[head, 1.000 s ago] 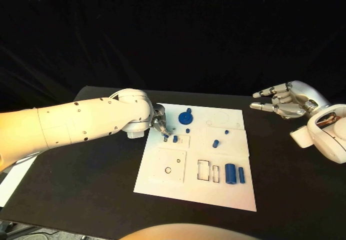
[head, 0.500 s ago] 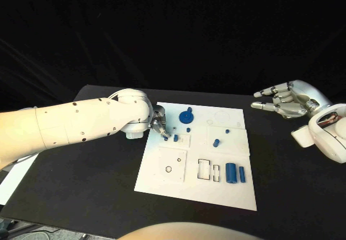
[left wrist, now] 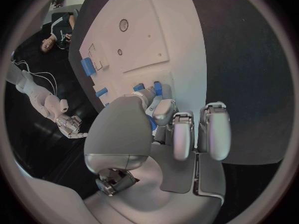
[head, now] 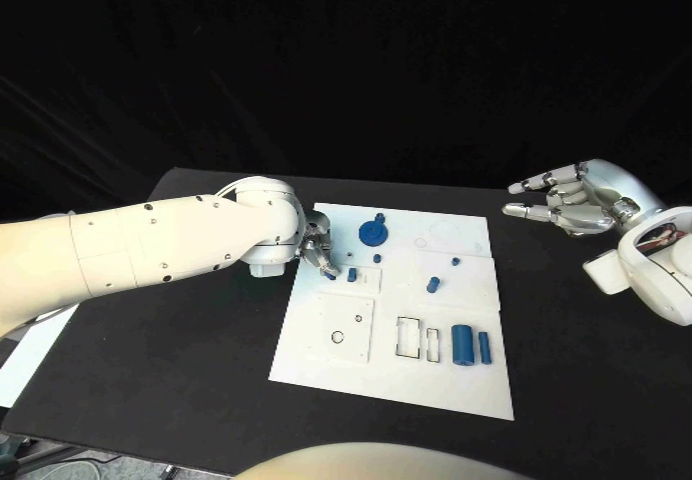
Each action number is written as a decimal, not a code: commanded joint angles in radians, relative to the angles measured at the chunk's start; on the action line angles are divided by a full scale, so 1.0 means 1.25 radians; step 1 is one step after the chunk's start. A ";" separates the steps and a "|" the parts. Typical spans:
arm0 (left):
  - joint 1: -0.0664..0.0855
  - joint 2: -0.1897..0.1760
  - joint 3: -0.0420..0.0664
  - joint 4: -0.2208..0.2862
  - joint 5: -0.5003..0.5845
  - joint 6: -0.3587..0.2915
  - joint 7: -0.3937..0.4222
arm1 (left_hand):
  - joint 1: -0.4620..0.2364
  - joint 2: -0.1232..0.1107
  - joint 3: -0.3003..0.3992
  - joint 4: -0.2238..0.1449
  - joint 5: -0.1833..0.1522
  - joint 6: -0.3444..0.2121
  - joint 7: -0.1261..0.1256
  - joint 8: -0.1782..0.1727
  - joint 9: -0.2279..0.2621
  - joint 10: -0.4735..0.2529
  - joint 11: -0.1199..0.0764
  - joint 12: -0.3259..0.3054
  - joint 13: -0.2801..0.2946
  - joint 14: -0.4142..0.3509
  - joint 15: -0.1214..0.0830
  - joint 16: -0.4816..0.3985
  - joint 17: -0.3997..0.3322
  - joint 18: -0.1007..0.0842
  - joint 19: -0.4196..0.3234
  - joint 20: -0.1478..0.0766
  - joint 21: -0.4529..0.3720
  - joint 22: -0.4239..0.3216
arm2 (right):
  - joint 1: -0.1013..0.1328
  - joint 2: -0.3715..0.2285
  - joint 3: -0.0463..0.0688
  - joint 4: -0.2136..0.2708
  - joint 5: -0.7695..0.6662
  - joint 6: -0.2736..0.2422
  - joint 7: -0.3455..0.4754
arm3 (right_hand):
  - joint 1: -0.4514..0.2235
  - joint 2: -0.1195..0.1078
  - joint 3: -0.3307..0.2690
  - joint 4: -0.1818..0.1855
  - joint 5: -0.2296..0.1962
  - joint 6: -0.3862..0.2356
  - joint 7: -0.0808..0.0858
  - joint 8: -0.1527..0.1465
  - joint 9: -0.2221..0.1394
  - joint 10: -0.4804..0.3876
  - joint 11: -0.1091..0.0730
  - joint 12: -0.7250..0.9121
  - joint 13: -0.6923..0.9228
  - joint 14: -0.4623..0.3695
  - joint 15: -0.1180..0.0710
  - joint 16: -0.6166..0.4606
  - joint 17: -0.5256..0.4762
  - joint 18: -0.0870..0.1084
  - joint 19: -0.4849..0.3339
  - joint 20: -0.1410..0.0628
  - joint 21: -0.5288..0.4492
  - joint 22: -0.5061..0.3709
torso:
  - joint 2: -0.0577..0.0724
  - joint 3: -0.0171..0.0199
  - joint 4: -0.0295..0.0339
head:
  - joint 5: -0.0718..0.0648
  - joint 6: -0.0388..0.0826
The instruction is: Assemble the parts on the task board
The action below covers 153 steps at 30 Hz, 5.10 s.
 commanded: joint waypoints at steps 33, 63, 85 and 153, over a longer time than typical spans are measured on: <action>-0.006 0.025 -0.003 -0.023 0.023 0.039 -0.033 | -0.117 -0.046 0.034 0.011 0.015 0.048 -0.025 0.023 0.015 0.025 -0.016 0.039 0.042 0.083 -0.013 0.002 0.210 -0.010 0.066 -0.011 0.023 0.158 | -0.001 -0.004 0.000 0.005 -0.006 0.013 0.002 | -0.002 0.008 -0.007 0.001 -0.006 0.006 0.001 0.000 0.001 -0.001 -0.003 -0.005 0.002 0.075 -0.006 -0.005 0.171 0.010 -0.004 -0.002 -0.007 -0.003 | 0.000 0.0005 -0.0005 | -0.006 -0.005; -0.006 0.006 0.000 -0.013 0.039 -0.038 -0.032 | -0.255 -0.075 -0.099 0.060 0.024 0.068 -0.029 0.027 0.020 0.032 -0.019 0.043 0.048 0.083 -0.017 0.002 0.210 -0.014 0.071 -0.015 0.034 0.171 | -0.001 -0.005 0.000 0.003 -0.006 0.016 0.001 | -0.006 0.007 -0.011 0.003 -0.005 0.005 0.001 -0.001 0.001 -0.003 -0.002 -0.008 0.000 0.074 -0.006 -0.006 0.169 0.011 -0.006 -0.002 -0.009 -0.007 | -0.001 -0.0004 -0.0005 | -0.008 -0.001; -0.002 -0.045 0.015 0.035 0.116 -0.267 0.173 | -0.156 -0.071 -0.075 0.041 0.025 -0.086 0.032 -0.008 -0.006 -0.239 0.035 -0.275 -0.268 -0.014 0.024 -0.169 0.002 0.095 -0.156 0.015 -0.455 -0.297 | -0.003 -0.004 0.000 -0.002 -0.006 0.017 0.000 | -0.009 0.007 -0.014 0.005 -0.003 0.005 0.001 -0.001 0.001 -0.003 -0.002 -0.007 0.000 0.074 -0.006 -0.007 0.168 0.011 -0.006 -0.002 -0.010 -0.008 | 0.000 0.0001 0.0003 | -0.016 0.003; -0.051 0.151 -0.013 -0.125 -0.289 -0.223 0.333 | 0.137 -0.086 -0.002 -0.087 0.020 0.118 0.066 -0.329 -0.445 -0.155 0.076 -0.758 -0.824 0.035 0.049 -0.152 -0.064 0.059 0.021 0.040 -0.333 -0.168 | -0.009 0.002 -0.001 -0.002 -0.006 0.017 0.004 | -0.008 0.011 -0.015 0.006 0.001 0.006 0.001 0.000 0.001 -0.002 -0.003 -0.005 0.001 0.074 -0.006 -0.007 0.168 0.011 -0.006 -0.002 -0.010 -0.007 | 0.000 0.0010 0.0005 | -0.037 0.006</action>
